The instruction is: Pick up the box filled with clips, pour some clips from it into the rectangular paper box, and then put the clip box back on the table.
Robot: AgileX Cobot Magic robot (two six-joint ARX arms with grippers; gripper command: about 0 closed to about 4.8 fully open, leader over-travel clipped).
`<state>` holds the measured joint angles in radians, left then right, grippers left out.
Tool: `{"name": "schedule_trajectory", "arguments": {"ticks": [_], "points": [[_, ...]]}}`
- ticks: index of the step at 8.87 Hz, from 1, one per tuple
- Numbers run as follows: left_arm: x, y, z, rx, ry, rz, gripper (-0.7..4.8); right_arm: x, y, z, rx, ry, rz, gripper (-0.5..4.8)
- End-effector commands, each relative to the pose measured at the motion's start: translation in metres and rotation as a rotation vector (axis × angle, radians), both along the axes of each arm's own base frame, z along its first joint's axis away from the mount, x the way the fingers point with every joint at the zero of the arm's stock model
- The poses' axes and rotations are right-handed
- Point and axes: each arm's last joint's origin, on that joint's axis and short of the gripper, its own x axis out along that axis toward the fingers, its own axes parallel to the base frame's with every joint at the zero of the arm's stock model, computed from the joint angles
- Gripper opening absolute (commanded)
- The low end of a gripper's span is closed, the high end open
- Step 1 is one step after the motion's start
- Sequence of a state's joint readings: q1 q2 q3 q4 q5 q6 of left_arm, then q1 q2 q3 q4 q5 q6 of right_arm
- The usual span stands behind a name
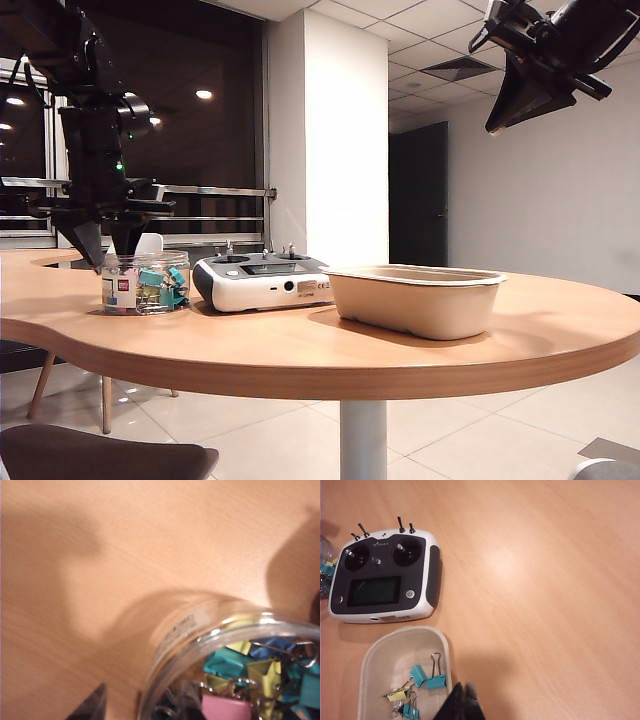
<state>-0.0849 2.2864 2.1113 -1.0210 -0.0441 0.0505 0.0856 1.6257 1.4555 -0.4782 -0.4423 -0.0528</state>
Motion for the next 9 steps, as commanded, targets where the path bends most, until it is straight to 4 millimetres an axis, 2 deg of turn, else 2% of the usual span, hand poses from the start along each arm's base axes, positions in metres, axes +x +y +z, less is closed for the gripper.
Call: {"name": "schedule_trajectory", "arguments": {"ticks": [1, 2, 3, 4, 5, 6, 7, 8, 9], "points": [[-0.029, 0.002, 0.076, -0.042, -0.147, 0.040, 0.25, 0.000, 0.000, 0.011, 0.003, -0.070, -0.001, -0.05], [-0.055, 0.000, 0.121, -0.135, -0.239, 0.008, -0.06, -0.013, -0.003, 0.029, -0.032, -0.127, -0.066, -0.05], [-0.077, -0.007, 0.155, -0.130, -0.331, -0.018, -0.06, -0.036, -0.007, 0.051, -0.053, -0.181, -0.102, -0.05], [-0.112, -0.021, 0.197, -0.147, -0.487, -0.064, -0.06, -0.077, -0.012, 0.071, -0.086, -0.288, -0.147, -0.05], [-0.159, -0.037, 0.232, -0.142, -0.667, -0.098, -0.06, -0.135, -0.020, 0.071, -0.101, -0.481, -0.261, -0.05], [-0.190, -0.045, 0.240, -0.158, -0.738, -0.141, -0.06, -0.159, -0.023, 0.058, -0.089, -0.582, -0.294, -0.05], [-0.198, -0.046, 0.240, -0.166, -0.751, -0.152, -0.06, -0.166, -0.023, 0.051, -0.084, -0.603, -0.296, -0.05], [-0.259, -0.049, 0.229, -0.142, -0.845, -0.197, -0.06, -0.193, -0.025, 0.007, -0.038, -0.582, -0.303, -0.05], [-0.286, -0.039, 0.215, -0.142, -0.915, -0.198, -0.06, -0.202, -0.026, -0.010, -0.030, -0.565, -0.311, -0.05]]}}
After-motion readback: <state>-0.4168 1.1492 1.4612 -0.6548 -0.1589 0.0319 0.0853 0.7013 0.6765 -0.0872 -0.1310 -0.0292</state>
